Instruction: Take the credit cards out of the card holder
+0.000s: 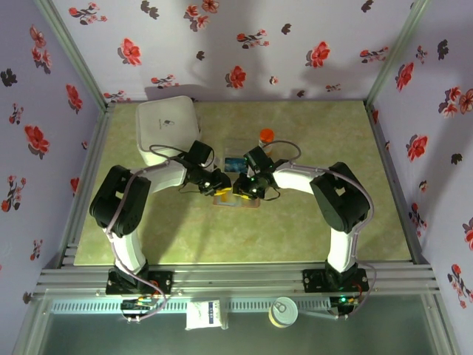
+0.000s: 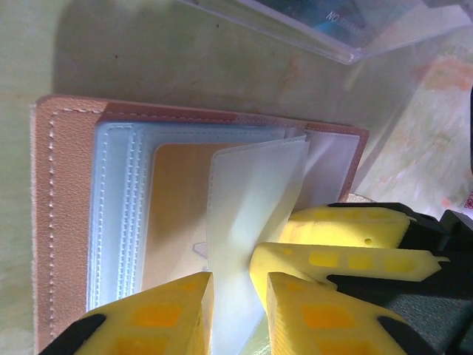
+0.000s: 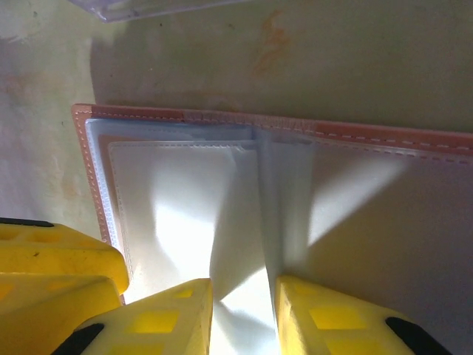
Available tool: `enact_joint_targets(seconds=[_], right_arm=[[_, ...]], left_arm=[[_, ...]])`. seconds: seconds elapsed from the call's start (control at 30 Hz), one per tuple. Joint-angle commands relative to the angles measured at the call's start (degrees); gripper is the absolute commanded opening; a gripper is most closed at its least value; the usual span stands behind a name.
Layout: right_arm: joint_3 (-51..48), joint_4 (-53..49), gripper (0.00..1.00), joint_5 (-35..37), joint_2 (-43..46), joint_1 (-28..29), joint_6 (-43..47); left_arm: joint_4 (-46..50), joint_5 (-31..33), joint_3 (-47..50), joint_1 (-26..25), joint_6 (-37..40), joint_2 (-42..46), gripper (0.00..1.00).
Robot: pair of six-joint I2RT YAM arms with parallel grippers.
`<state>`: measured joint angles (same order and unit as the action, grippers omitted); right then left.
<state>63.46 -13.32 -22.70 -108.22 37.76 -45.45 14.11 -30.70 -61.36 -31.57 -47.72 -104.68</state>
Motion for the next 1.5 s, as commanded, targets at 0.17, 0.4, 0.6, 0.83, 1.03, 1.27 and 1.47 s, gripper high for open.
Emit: enact_joint_targets(seconds=[0.17,0.4,0.6,0.83,1.03,1.27,1.47], right_arm=[[-1.5,-0.1,0.29,0.5,1.1,-0.4,0.0],[-1.7,-0.7,0.28,0.7,1.7,-0.6,0.4],[-1.7,-0.2,0.28,0.6,1.9,-0.6,0.3],[-1.7,-0.4,0.28,0.3,2.2,-0.7,0.5],[-1.8,-1.4,0.29,0.7,4.0,-1.0,0.9],[-2.2,-3.1,0.30,2.7,7.9,-2.1,1.9],[-3.7,-3.7,0.30,3.8,11.3,-4.0,2.6]], left_arm=[[3.1,2.3,-1.6,-0.5,0.7,0.2,0.26],[3.7,2.7,-2.4,-0.5,0.9,-0.3,0.28],[2.4,1.4,-2.4,-0.5,0.4,-1.4,0.28],[1.5,0.8,-2.1,-0.6,-0.1,-2.3,0.25],[1.0,0.4,-3.2,-0.6,-0.6,-2.1,0.21],[2.2,0.0,-4.9,-0.8,-0.7,-0.5,0.21],[3.0,-0.2,-6.7,-1.9,-0.6,-1.4,0.19]])
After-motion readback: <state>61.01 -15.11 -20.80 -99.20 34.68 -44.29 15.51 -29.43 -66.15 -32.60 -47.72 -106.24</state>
